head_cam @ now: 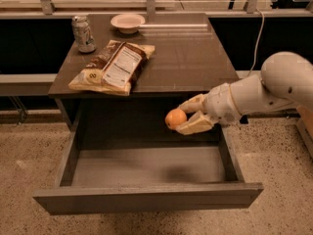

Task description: Pick orange from top drawer and place on counter

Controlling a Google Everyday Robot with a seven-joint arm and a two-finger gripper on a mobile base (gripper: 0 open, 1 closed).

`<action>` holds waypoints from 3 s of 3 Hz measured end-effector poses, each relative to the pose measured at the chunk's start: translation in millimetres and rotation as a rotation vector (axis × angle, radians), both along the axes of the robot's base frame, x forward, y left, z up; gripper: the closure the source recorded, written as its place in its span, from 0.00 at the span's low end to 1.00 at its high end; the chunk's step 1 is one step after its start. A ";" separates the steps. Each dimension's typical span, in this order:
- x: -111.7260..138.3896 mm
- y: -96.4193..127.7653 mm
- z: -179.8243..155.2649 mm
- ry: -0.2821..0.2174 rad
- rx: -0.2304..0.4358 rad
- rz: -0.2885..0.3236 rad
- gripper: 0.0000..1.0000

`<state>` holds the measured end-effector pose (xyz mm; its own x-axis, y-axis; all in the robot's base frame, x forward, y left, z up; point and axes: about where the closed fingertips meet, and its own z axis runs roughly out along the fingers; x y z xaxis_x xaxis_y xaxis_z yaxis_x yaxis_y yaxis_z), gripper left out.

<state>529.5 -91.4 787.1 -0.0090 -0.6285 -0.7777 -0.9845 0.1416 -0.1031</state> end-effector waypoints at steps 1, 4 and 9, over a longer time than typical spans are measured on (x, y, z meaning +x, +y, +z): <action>20.8 -11.0 42.6 -0.019 -0.054 -0.023 1.00; 143.6 -43.7 69.3 0.026 -0.079 -0.330 1.00; 165.9 -37.5 47.0 0.086 -0.074 -0.352 0.00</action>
Offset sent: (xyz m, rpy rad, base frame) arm 0.1214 -0.0427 0.1097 -0.1086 0.0003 -0.2696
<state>695.4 -128.9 834.0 -0.2982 -0.6296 -0.7174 -0.8824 0.4685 -0.0444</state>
